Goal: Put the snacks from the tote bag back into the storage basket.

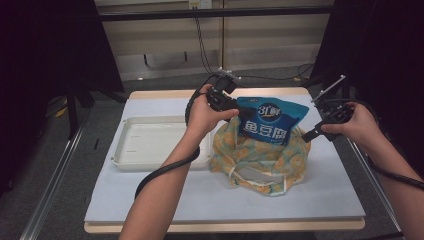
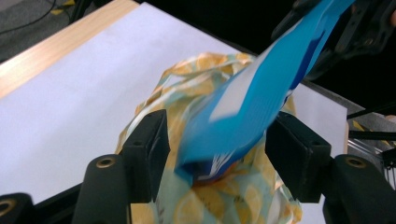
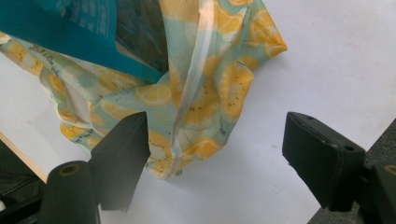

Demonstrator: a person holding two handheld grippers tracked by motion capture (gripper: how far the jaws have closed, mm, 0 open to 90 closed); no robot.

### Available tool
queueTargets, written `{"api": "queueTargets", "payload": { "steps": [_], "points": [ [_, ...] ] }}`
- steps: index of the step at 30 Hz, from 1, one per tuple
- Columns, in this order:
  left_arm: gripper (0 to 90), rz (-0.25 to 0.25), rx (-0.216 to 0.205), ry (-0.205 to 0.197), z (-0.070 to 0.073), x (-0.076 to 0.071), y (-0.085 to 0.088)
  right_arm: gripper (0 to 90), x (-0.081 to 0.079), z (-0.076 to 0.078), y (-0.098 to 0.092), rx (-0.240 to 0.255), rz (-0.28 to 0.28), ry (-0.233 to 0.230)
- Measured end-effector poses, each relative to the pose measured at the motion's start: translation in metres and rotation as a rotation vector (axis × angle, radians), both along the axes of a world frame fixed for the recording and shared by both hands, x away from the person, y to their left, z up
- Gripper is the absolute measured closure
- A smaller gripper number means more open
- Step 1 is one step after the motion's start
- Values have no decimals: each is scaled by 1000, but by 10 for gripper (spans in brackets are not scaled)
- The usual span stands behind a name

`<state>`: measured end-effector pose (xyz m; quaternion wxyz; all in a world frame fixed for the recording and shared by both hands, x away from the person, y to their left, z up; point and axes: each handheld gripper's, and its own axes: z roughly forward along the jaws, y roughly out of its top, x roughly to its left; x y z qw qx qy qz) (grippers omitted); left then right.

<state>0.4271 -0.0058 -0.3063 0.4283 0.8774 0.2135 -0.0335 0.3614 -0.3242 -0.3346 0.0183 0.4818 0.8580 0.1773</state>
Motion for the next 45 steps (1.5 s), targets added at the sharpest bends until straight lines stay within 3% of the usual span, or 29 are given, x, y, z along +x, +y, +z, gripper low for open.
{"api": "queueTargets", "payload": {
  "steps": [3,4,5,6,8,11,13,18,20,24,26,31,34,36,40,43,45],
  "points": [
    [426,-20,9,-2,1,1,-5,229,1,-1,-1,-3,15,-3],
    [434,-25,-18,3,0,2,-6,229,1,-2,-1,0,12,0],
    [441,-34,-2,-7,1,2,-7,228,1,-2,0,-3,8,5],
    [452,-40,-25,-3,0,2,-9,230,1,-2,-1,-8,8,12],
    [467,-52,-14,-14,1,2,-13,230,1,-2,-2,-9,15,4],
    [529,-42,18,-32,3,2,-15,231,2,-2,-3,-4,5,-2],
    [625,-50,16,-50,2,2,-15,231,2,-1,-3,-6,4,0],
    [718,-65,12,-36,2,2,-16,236,3,-1,-5,-9,0,1],
    [748,-82,29,-38,3,2,-16,236,3,-1,-4,-11,-3,3],
    [833,-107,30,0,4,1,-17,236,4,-4,-4,-4,9,-8],
    [813,-108,40,8,5,1,-18,237,5,-5,-4,-4,10,-4],
    [626,-115,4,-10,6,4,-22,236,5,-5,-5,-8,6,6],
    [620,-135,10,1,2,5,-28,236,5,-5,-7,-8,9,3],
    [642,-151,23,-4,1,6,-32,236,5,-5,-7,-12,1,13],
    [743,-178,2,9,1,7,-34,236,4,-7,-8,-7,5,5],
    [891,-206,10,-3,1,7,-35,236,4,-7,-10,-14,-1,12],
    [900,-209,8,8,2,7,-36,236,3,-7,-10,-8,0,8]
  ]
}}
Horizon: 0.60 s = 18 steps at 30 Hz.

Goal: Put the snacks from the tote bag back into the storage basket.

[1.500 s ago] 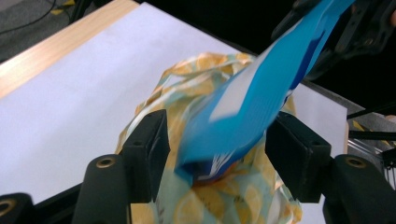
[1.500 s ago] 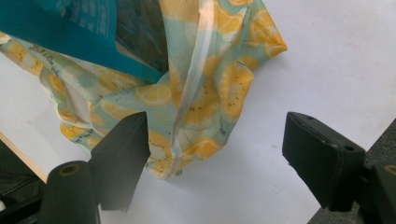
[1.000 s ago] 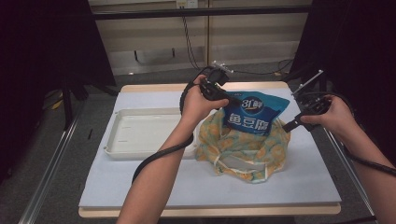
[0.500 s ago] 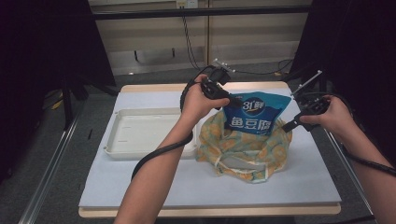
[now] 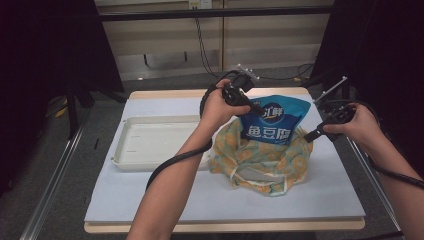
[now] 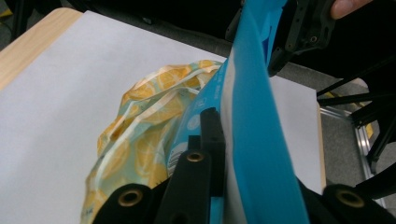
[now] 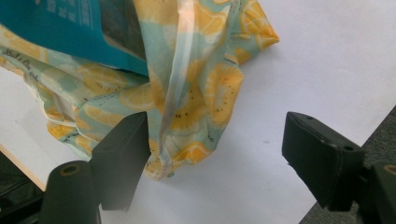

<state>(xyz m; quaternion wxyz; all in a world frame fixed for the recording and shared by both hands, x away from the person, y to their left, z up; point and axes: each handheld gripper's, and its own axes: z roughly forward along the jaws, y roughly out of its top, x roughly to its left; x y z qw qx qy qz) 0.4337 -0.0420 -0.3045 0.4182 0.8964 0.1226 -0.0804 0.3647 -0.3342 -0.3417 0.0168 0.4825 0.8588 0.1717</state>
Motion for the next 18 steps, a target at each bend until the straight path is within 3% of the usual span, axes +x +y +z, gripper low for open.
{"api": "queueTargets", "payload": {
  "steps": [4,10,18],
  "points": [
    [900,13,-14,24,2,1,0,232,-1,2,0,4,4,-7],
    [900,20,-23,4,11,0,-2,222,-2,3,0,8,19,-15],
    [900,21,-52,19,29,-1,-3,211,-3,4,1,17,13,-15]
  ]
}}
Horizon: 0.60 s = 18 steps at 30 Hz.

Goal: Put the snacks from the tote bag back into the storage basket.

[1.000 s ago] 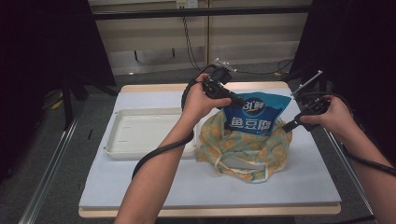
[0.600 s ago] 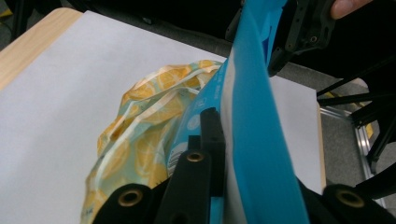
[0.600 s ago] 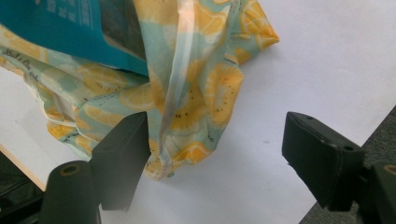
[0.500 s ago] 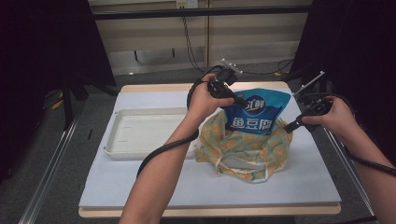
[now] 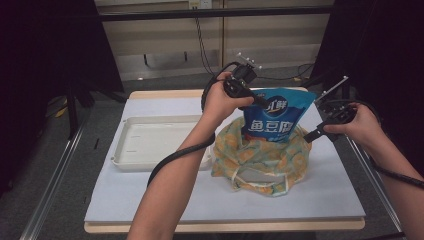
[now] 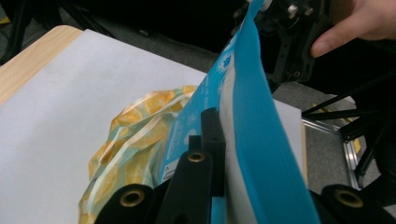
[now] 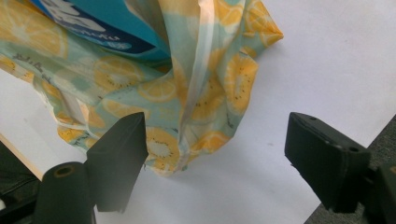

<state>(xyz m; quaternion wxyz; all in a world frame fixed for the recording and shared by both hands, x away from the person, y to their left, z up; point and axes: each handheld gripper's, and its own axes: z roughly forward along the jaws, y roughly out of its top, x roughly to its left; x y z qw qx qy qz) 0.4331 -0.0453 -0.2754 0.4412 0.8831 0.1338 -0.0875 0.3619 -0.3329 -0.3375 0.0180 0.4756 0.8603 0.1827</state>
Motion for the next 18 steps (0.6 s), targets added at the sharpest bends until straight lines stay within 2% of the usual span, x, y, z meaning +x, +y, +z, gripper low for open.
{"api": "queueTargets", "payload": {
  "steps": [18],
  "points": [
    [900,19,-62,-4,53,0,10,163,-3,10,2,19,6,-19]
  ]
}}
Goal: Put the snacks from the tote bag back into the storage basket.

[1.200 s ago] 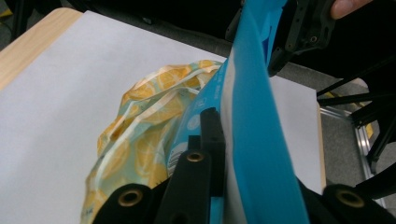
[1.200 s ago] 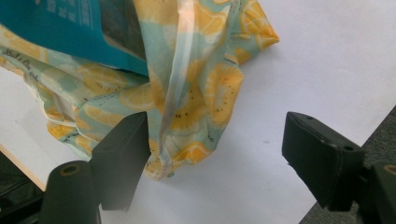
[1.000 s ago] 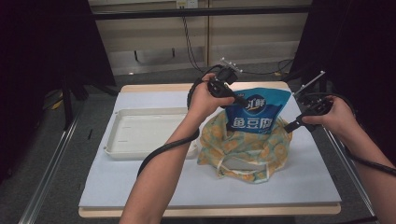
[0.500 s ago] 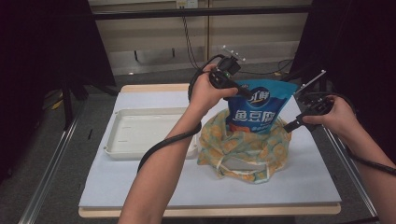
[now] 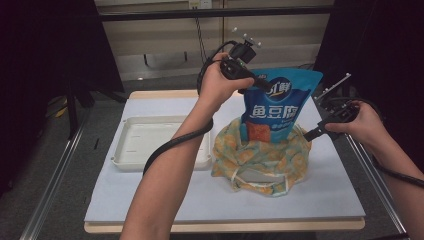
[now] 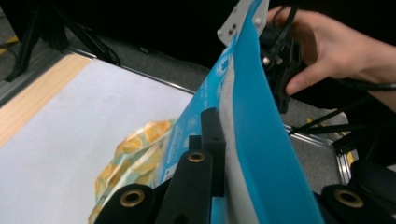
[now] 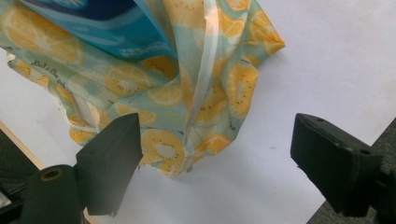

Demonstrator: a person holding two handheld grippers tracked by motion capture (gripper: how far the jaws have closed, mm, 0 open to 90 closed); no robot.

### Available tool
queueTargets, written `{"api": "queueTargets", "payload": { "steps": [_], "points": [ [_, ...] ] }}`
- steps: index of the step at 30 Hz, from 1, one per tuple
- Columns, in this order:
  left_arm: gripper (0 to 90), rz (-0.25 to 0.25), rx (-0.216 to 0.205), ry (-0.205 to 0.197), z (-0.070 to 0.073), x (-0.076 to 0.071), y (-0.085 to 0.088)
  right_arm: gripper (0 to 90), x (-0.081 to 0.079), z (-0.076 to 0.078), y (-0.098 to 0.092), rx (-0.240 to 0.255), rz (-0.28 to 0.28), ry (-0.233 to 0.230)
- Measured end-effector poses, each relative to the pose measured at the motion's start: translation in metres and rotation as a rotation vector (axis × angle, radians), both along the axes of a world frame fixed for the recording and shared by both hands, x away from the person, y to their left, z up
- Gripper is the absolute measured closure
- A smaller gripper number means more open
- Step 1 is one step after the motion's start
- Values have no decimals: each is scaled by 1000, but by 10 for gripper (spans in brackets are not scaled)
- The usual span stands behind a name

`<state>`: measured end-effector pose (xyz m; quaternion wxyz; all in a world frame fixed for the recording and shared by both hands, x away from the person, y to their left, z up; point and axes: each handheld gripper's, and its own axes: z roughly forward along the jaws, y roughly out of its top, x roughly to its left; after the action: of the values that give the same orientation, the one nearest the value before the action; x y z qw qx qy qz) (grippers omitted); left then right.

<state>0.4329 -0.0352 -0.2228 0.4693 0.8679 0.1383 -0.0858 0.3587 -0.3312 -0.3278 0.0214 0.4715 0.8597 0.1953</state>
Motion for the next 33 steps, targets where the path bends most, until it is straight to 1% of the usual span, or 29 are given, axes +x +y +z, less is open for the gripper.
{"api": "queueTargets", "payload": {
  "steps": [2,3,4,6,7,8,10,13,14,15,16,17,19,20,21,25,27,28,30,31,32,33],
  "points": [
    [900,7,-9,1,6,-1,1,164,0,1,0,2,0,1],
    [900,12,-16,-5,9,-1,2,162,0,1,0,1,-2,2],
    [900,10,-21,1,12,-1,3,160,0,1,0,-1,2,0],
    [900,14,-24,-12,18,-2,5,157,-1,2,1,-2,-6,7],
    [900,12,-29,-9,21,-2,6,156,-1,3,1,0,-5,11],
    [900,11,-27,-18,25,-1,7,149,-1,3,1,0,-6,11],
    [900,24,-39,-9,30,-1,11,146,-2,4,1,-2,-6,13],
    [900,30,-48,-15,38,-1,16,144,-3,5,1,-10,-13,13],
    [900,34,-46,-25,41,-1,18,144,-3,5,1,-2,-7,8],
    [900,35,-49,-25,44,-1,21,143,-3,5,1,-7,-14,15],
    [900,42,-50,-28,46,-1,23,140,-3,6,1,-11,-17,15],
    [900,54,-58,-19,48,-1,25,139,-4,6,2,-4,-13,19],
    [900,58,-58,-27,52,-1,29,128,-4,7,2,-7,-8,19],
    [900,60,-61,-22,53,-2,31,127,-4,8,2,-9,-9,23],
    [900,64,-63,-29,55,-2,33,125,-4,9,3,-1,1,10],
    [900,72,-75,-29,60,-3,45,110,-7,12,5,20,-4,-4],
    [900,82,-74,-30,63,-3,52,65,-8,13,7,13,9,8],
    [900,82,-74,-27,64,-4,55,58,-10,15,7,19,13,2],
    [900,89,-74,-31,66,-5,61,63,-12,17,8,48,16,-11],
    [900,92,-70,-34,66,-5,65,54,-14,18,8,59,13,-6],
    [900,100,-69,-39,67,-5,68,54,-15,17,9,57,10,-7],
    [900,100,-74,-32,68,-5,72,59,-16,17,9,50,20,-14]
  ]
}}
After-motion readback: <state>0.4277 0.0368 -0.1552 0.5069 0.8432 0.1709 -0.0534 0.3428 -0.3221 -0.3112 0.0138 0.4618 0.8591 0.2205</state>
